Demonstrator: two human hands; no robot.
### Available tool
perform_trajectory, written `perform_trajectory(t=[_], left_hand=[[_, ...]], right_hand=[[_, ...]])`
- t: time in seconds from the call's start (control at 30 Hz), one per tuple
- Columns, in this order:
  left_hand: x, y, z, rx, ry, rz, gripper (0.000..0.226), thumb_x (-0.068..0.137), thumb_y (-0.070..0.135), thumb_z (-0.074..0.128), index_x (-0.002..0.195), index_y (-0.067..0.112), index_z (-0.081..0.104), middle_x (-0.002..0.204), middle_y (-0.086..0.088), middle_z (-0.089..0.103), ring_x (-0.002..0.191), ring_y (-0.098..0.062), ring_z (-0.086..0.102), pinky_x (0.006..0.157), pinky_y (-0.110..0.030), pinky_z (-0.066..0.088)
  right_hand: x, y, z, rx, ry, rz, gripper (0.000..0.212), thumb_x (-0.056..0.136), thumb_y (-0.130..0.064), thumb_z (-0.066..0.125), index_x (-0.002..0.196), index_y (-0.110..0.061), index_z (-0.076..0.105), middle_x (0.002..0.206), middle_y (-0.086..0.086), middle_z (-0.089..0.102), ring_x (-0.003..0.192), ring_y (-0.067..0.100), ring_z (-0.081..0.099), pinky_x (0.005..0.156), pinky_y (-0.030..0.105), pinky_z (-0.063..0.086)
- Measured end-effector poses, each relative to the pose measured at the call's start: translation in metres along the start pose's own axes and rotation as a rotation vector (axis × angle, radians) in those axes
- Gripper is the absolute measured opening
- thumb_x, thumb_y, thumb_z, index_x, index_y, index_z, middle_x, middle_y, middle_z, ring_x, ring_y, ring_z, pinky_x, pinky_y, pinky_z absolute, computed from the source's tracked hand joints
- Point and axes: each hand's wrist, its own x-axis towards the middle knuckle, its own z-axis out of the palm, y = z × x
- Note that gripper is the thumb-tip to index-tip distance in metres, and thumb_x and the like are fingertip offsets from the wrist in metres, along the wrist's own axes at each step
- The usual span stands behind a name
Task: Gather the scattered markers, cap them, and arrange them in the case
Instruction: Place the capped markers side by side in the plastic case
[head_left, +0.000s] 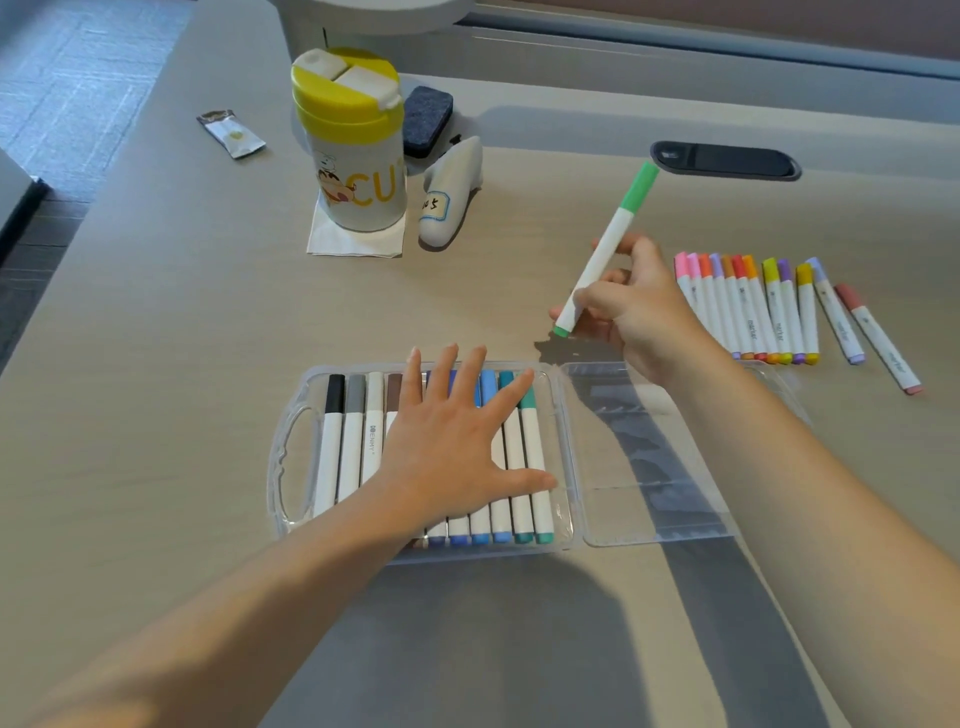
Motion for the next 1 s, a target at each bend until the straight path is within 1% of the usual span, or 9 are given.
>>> perform_trajectory(t=[0.07, 0.17, 0.3, 0.43, 0.53, 0.63, 0.7, 0.83, 1.0], left_hand=[[0.000, 0.000, 0.000, 0.004, 0.007, -0.006, 0.091, 0.069, 0.083, 0.023, 0.142, 0.042, -0.013, 0.156, -0.004, -0.013, 0.142, -0.030, -0.016, 0.110, -0.050, -0.018], [-0.001, 0.001, -0.001, 0.008, 0.009, -0.015, 0.092, 0.068, 0.084, 0.022, 0.143, 0.041, -0.012, 0.156, -0.004, -0.012, 0.142, -0.030, -0.014, 0.111, -0.050, -0.016], [-0.002, 0.000, -0.001, -0.010, 0.022, -0.009, 0.098, 0.067, 0.085, 0.027, 0.145, 0.036, -0.009, 0.156, -0.003, -0.010, 0.143, -0.028, -0.011, 0.112, -0.050, -0.013], [-0.003, -0.003, -0.003, -0.077, 0.043, 0.008, 0.105, 0.063, 0.087, 0.032, 0.147, 0.032, 0.000, 0.155, 0.001, -0.005, 0.143, -0.022, -0.009, 0.113, -0.046, -0.014], [-0.004, -0.004, -0.005, -0.145, 0.061, -0.001, 0.102, 0.064, 0.083, 0.034, 0.147, 0.030, 0.007, 0.155, 0.001, 0.002, 0.143, -0.020, -0.005, 0.113, -0.043, -0.013], [-0.005, -0.004, -0.007, -0.167, 0.068, -0.007, 0.100, 0.059, 0.077, 0.027, 0.146, 0.030, 0.011, 0.154, 0.002, 0.007, 0.143, -0.020, -0.001, 0.114, -0.042, -0.011], [-0.006, -0.003, -0.009, -0.181, 0.053, -0.010, 0.099, 0.062, 0.079, 0.031, 0.146, 0.030, 0.012, 0.154, 0.002, 0.008, 0.142, -0.020, 0.000, 0.115, -0.041, -0.010], [-0.008, -0.005, -0.012, -0.219, 0.040, 0.001, 0.092, 0.073, 0.070, 0.051, 0.146, 0.029, 0.014, 0.153, 0.002, 0.010, 0.142, -0.019, 0.001, 0.115, -0.039, -0.009], [-0.008, -0.007, -0.016, -0.201, -0.011, 0.030, 0.091, 0.073, 0.066, 0.055, 0.146, 0.030, 0.013, 0.154, 0.003, 0.008, 0.142, -0.018, 0.000, 0.115, -0.039, -0.010]], right_hand=[[-0.017, 0.000, -0.004, 0.046, -0.086, 0.071, 0.007, 0.093, -0.005, 0.046, 0.095, -0.011, 0.045, 0.076, 0.007, 0.050, 0.067, 0.023, 0.061, 0.049, 0.022, 0.054], [-0.037, 0.008, -0.013, 0.036, -0.196, 0.201, 0.013, 0.093, -0.012, 0.048, 0.081, -0.008, 0.051, 0.069, 0.009, 0.056, 0.053, 0.014, 0.059, 0.043, 0.018, 0.050], [-0.054, 0.029, -0.019, -0.207, -0.334, 0.328, 0.009, 0.088, -0.007, 0.055, 0.080, -0.006, 0.058, 0.068, 0.007, 0.064, 0.056, 0.013, 0.062, 0.052, 0.020, 0.055], [-0.064, 0.045, -0.011, -0.297, -0.285, 0.299, 0.010, 0.085, -0.001, 0.059, 0.079, -0.007, 0.055, 0.066, 0.006, 0.062, 0.047, 0.008, 0.061, 0.048, 0.021, 0.053], [-0.066, 0.052, -0.005, -0.374, -0.196, 0.218, 0.017, 0.083, 0.002, 0.061, 0.075, -0.010, 0.051, 0.063, 0.006, 0.057, 0.052, 0.015, 0.056, 0.053, 0.027, 0.053], [-0.068, 0.057, -0.002, -0.467, -0.149, 0.124, 0.017, 0.082, -0.003, 0.063, 0.075, -0.011, 0.049, 0.063, 0.003, 0.054, 0.056, 0.016, 0.055, 0.055, 0.028, 0.052], [-0.068, 0.058, -0.003, -0.470, -0.130, 0.096, 0.014, 0.084, -0.008, 0.062, 0.077, -0.011, 0.050, 0.064, 0.002, 0.055, 0.056, 0.014, 0.055, 0.052, 0.024, 0.051], [-0.065, 0.057, -0.001, -0.456, -0.104, 0.098, 0.016, 0.088, -0.023, 0.059, 0.079, -0.012, 0.052, 0.073, 0.002, 0.059, 0.060, 0.011, 0.057, 0.051, 0.018, 0.050], [-0.061, 0.055, 0.000, -0.546, -0.108, 0.102, 0.022, 0.082, -0.020, 0.066, 0.072, -0.016, 0.047, 0.090, 0.009, 0.064, 0.073, 0.017, 0.061, 0.063, 0.029, 0.054]])
